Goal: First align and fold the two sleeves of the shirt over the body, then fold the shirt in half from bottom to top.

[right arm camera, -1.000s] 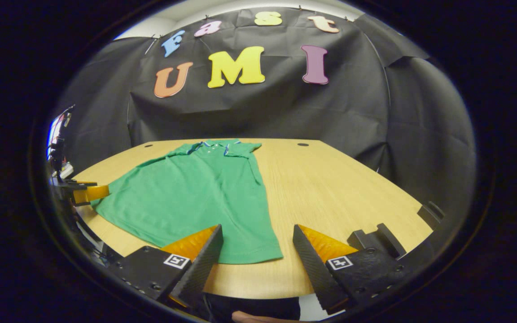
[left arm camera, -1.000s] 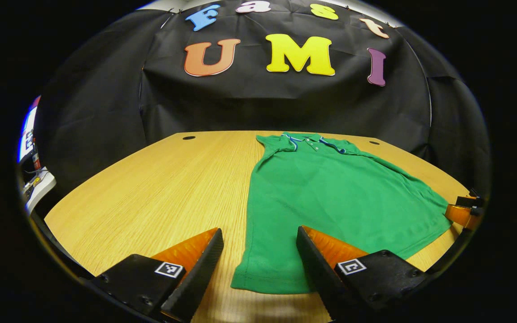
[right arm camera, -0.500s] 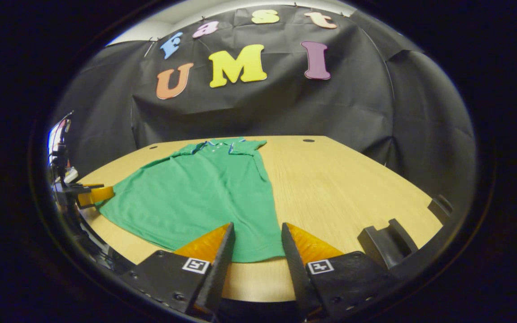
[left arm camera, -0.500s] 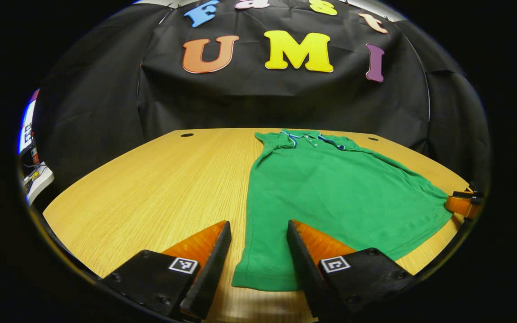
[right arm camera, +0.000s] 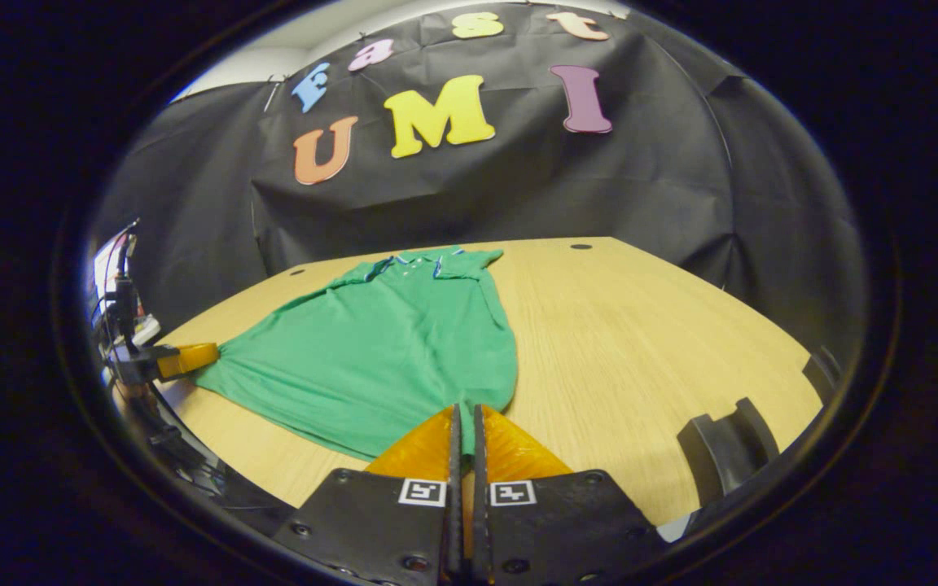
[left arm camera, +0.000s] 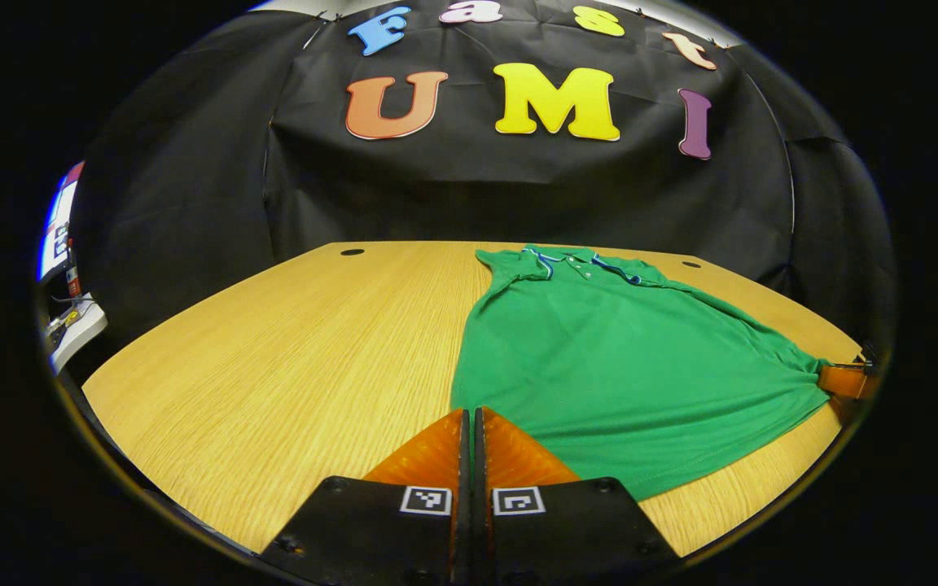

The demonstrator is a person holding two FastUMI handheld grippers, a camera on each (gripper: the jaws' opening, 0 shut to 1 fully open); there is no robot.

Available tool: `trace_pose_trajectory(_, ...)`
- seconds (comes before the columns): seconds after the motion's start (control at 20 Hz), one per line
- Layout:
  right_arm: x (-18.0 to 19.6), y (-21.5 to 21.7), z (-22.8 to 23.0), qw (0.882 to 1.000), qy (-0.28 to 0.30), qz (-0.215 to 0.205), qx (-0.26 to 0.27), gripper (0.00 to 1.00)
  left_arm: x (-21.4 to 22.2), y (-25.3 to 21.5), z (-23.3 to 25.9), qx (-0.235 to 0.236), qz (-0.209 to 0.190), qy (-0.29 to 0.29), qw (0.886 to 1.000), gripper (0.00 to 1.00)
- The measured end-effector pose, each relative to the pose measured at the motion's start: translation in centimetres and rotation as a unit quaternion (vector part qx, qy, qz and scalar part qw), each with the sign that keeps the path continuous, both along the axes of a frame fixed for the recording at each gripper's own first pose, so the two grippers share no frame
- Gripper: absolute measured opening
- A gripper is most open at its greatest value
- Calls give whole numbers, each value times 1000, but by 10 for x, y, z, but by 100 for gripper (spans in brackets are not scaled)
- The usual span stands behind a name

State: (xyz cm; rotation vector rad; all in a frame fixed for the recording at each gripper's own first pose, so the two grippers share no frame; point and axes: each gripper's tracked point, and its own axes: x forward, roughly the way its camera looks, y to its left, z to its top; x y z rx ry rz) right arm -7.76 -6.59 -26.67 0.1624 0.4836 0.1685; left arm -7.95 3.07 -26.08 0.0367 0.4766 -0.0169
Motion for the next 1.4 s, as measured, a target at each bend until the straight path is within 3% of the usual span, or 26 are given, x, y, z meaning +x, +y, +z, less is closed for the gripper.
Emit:
trace_pose_trajectory(0.05, 1, 2, 0, 1000, 4, 4, -5, 1, 1, -1, 1, -1, -1, 1, 1000, 6)
trace_pose_trajectory(0.3, 4, -3, 19, 1000, 5, 1, -6, 0, 8, 9, 27, -7, 16, -19, 1000, 6)
trace_pose_trajectory(0.65, 41, -10, 100, 997, -77, -11, -27, 0, 48, -5, 81, 12, -3, -76, 997, 6)
trace_pose_trajectory(0.9, 97, -19, 148, 990, -128, -28, -42, 0, 102, -17, 124, -3, -12, -116, 993, 5)
trace_pose_trajectory(1.2, 189, -23, 188, 985, -159, -44, -49, 0, 191, -9, 143, -7, 10, -132, 991, 5)
trace_pose_trajectory(1.4, 261, -22, 178, 986, -140, -69, -65, 0, 248, -14, 136, 2, 8, -129, 992, 5)
